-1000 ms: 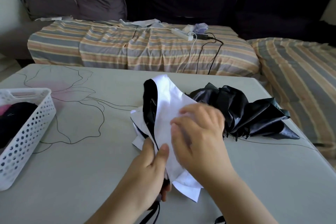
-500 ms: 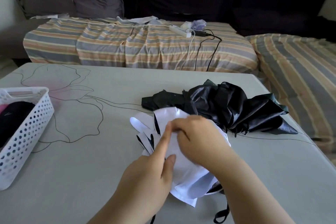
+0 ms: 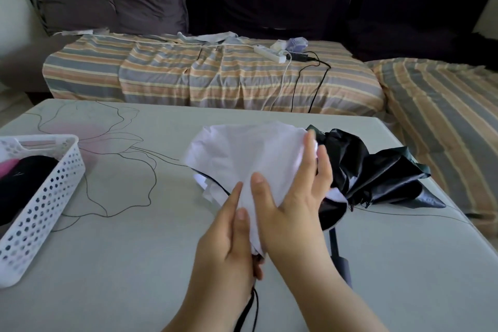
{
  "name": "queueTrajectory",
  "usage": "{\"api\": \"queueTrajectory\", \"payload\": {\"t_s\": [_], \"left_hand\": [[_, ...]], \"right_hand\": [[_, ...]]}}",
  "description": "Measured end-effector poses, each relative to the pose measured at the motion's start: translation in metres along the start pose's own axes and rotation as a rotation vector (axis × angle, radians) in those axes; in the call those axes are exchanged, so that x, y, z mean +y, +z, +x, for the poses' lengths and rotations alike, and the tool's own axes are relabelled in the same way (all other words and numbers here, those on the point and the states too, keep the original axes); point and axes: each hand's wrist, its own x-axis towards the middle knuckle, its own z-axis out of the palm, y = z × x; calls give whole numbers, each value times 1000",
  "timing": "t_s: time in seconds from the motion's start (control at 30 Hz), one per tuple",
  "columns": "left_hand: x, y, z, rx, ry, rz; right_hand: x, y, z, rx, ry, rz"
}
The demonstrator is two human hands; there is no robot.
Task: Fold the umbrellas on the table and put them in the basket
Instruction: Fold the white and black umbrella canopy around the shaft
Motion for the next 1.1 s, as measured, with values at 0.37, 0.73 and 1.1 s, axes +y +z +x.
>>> {"api": "queueTrajectory", "payload": {"t_s": [0.37,0.73,1.1], "left_hand": [[-28,5,-1,-91,374,652],[3,3,28,-280,192,-72],[26,-37,43,-19,248,256]], "right_hand": [[14,-26,19,224,140,235],[9,-20,7,-5,-57,350],[23,-6,-2,-580,-4,580]]}}
